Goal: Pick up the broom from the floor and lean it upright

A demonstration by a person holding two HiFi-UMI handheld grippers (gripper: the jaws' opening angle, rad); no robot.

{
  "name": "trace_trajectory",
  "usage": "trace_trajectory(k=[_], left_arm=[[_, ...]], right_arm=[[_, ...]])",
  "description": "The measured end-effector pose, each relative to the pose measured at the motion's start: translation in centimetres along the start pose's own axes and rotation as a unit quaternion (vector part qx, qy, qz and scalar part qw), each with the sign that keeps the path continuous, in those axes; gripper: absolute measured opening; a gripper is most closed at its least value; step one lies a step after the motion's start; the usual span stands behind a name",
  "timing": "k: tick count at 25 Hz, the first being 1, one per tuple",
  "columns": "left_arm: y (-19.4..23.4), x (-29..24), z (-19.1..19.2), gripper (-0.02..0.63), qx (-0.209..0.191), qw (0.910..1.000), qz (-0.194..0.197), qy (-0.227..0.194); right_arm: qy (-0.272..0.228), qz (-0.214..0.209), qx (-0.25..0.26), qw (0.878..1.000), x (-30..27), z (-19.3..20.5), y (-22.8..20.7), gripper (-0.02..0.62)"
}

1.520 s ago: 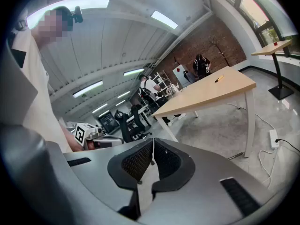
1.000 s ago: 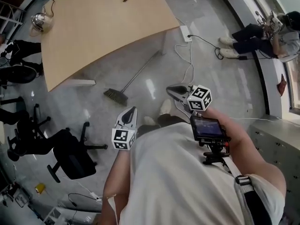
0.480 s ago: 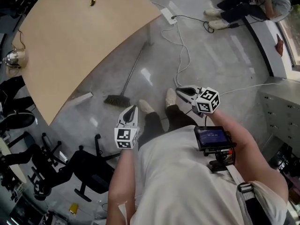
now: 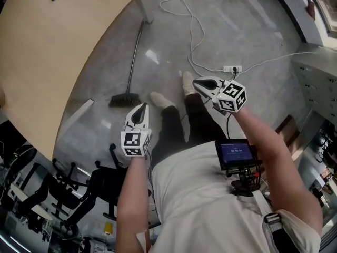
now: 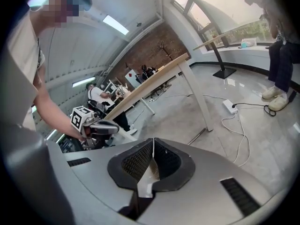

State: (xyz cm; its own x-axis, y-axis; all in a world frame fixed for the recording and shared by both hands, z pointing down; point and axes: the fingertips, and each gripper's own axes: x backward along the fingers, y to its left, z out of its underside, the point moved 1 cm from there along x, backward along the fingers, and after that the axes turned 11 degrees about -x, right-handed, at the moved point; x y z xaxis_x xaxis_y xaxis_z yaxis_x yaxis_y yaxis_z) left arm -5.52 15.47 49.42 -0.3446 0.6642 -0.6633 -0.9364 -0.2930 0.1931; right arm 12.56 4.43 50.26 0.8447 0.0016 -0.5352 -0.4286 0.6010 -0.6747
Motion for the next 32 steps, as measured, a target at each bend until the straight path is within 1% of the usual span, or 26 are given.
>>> trace_trajectory(k=[2, 4, 6, 9, 13, 16, 18, 20, 23, 26, 28, 30, 32], left_arm=[[0.8, -0.7, 0.8, 0.011, -0.003, 0.9999, 0.015, -0.005], [1.9, -2.1, 1.1, 0.009, -0.009, 0.9997, 0.022, -0.005], [2.4, -3.8, 0.8, 0.009, -0.012, 0.9998, 0.013, -0.001], [2.4, -5.5, 1.4, 0.011, -0.018, 0.9998, 0.0, -0.001], [4.1, -5.7, 3.8, 0.009, -0.026, 0.9994, -0.017, 0.012], [4.5, -5.8, 5.6, 0.009, -0.03, 0.9989, -0.031, 0.022], [3.3, -8.1, 7.0, 0.009, -0.028, 0.9989, -0.026, 0.029], [2.7, -11.6, 8.8, 0.009, -0.032, 0.9983, -0.018, 0.045], [4.0, -15.5, 11.2, 0.009, -0.034, 0.9974, -0.008, 0.064], [7.0, -18.4, 13.1, 0.009, -0.032, 0.9968, -0.009, 0.073], [8.7, -20.1, 15.0, 0.011, -0.016, 0.9964, -0.005, 0.083], [10.1, -21.6, 16.7, 0.011, -0.001, 0.9957, 0.002, 0.093], [11.2, -23.2, 18.3, 0.011, -0.004, 0.9941, 0.004, 0.108]], right_arm=[[-0.003, 0.002, 0.002, 1.0, -1.2, 0.7, -0.2, 0.02], [-0.009, 0.001, 0.004, 1.0, -2.8, 0.7, -1.2, 0.02], [-0.013, -0.005, -0.001, 1.0, -3.7, 0.4, -2.5, 0.02], [-0.003, -0.016, -0.003, 1.0, -4.2, 0.7, -3.6, 0.02], [0.009, -0.032, 0.015, 0.999, -6.1, 0.9, -3.4, 0.02], [0.023, -0.028, 0.023, 0.999, -6.2, 1.6, -3.9, 0.02], [0.033, -0.016, 0.02, 0.999, -5.4, 2.8, -6.8, 0.02], [0.035, -0.005, 0.015, 0.999, -5.7, 3.9, -10.9, 0.02], [0.032, 0.015, 0.026, 0.999, -8.0, 3.9, -15.3, 0.02], [0.022, 0.024, 0.051, 0.998, -11.2, 2.6, -17.7, 0.02], [0.018, 0.029, 0.061, 0.998, -12.8, 2.3, -18.7, 0.02], [0.019, 0.025, 0.072, 0.997, -14.3, 2.0, -19.5, 0.02], [0.026, 0.013, 0.083, 0.996, -15.7, 1.9, -20.0, 0.02]])
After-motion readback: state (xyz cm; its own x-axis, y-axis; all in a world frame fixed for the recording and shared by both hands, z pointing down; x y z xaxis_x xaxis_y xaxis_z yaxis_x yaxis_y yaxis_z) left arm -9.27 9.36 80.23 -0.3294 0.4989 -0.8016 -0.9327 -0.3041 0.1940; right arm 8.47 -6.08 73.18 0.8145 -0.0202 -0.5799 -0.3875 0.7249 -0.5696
